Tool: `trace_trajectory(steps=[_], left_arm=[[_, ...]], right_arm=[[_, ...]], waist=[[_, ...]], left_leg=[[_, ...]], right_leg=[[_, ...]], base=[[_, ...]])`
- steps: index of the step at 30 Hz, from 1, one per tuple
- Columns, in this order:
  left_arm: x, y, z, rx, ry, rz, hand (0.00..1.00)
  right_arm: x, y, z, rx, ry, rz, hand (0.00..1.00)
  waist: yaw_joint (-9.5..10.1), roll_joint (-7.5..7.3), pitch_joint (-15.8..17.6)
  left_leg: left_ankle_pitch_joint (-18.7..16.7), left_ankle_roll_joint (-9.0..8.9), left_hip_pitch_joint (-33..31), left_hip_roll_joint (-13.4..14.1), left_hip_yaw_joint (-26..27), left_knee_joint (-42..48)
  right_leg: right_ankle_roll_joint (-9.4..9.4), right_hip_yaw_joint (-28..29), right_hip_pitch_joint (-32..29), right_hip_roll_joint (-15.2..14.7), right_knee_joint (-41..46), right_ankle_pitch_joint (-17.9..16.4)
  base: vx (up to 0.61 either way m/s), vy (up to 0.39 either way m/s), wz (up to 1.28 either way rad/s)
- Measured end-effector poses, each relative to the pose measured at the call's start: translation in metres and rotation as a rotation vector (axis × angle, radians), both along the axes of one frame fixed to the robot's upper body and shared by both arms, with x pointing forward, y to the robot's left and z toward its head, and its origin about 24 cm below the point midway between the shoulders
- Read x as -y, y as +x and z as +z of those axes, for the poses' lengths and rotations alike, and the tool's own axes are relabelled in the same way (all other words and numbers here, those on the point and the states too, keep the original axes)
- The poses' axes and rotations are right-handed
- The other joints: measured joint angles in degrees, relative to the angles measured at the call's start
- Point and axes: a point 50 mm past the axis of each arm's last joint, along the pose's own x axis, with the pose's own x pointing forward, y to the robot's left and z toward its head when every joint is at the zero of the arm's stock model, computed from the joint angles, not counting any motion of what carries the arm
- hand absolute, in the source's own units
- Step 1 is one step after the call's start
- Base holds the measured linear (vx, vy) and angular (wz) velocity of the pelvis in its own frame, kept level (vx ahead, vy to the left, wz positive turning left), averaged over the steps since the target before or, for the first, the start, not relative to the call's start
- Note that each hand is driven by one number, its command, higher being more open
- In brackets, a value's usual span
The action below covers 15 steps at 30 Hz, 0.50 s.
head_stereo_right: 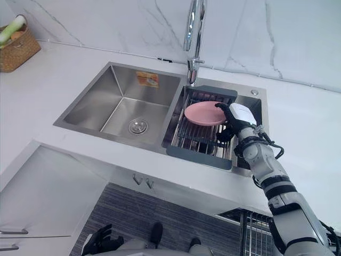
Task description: Walk over to the sink, pick up the cup, carry it to the dishwasher, place the cup inside the dishwasher, then close the dishwasher door
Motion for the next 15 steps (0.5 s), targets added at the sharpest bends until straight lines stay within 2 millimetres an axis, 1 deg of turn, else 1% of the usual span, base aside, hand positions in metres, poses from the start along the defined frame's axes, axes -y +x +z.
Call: trace_trajectory(steps=[1,2,4,10,13,14,15], left_arm=[[0.000,0.001,0.000,0.003,0.000,-0.001,0.90],[0.000,0.001,0.000,0.003,0.000,-0.001,0.90],[0.000,0.001,0.000,0.001,0.000,0.000,0.90],[0.000,0.001,0.000,0.003,0.000,-0.001,0.90],[-0.001,0.001,0.000,0.003,0.001,0.003,0.90],[-0.001,0.001,0.000,0.003,0.002,0.005,0.90],[-0.002,0.001,0.000,0.001,0.004,0.012,0.90]], right_arm=[[0.000,0.004,0.007,0.022,0.000,-0.009,0.30],[0.000,0.005,0.009,0.032,0.000,-0.015,0.30],[0.002,0.005,0.011,0.046,0.004,-0.032,0.30],[-0.002,0.006,0.016,0.072,0.021,-0.011,0.30],[0.000,0.000,0.021,0.110,0.061,-0.015,0.30],[-0.002,-0.002,0.022,0.123,0.070,-0.006,0.30],[-0.009,-0.009,0.024,0.152,0.087,0.029,0.30]], waist=[[0.00,0.05,0.49],[0.01,0.05,0.62],[0.42,0.00,0.66],[0.52,-0.09,0.73],[0.58,-0.47,1.18],[0.53,-0.58,1.39],[0.25,-0.78,1.55]], left_leg=[[0.00,0.00,-0.02,0.00,-0.01,-0.03],[0.00,0.00,-0.02,0.00,-0.01,-0.04],[0.00,0.00,-0.01,0.01,-0.04,-0.09],[0.00,0.00,0.13,0.03,-0.08,-0.35],[-0.01,-0.01,0.53,0.02,-0.15,-0.41],[-0.01,-0.02,0.81,0.02,-0.15,-0.41],[-0.04,-0.05,1.29,-0.01,-0.11,-0.39]], right_leg=[[0.00,0.00,-0.02,0.01,-0.04,0.00],[-0.01,0.02,-0.02,0.01,-0.04,0.00],[-0.02,0.01,-0.01,0.02,-0.06,-0.02],[-0.03,0.01,0.18,0.06,-0.43,-0.03],[-0.02,-0.01,0.61,0.04,-0.48,-0.02],[-0.02,-0.01,0.87,0.04,-0.50,-0.02],[-0.02,0.05,1.37,0.00,-0.50,-0.02]], base=[[-0.03,0.003,-0.01],[-0.04,0.005,0.00],[0.00,0.000,0.00],[0.00,0.000,0.00],[0.01,0.000,0.01],[0.03,-0.007,0.00],[0.00,0.000,0.00]])
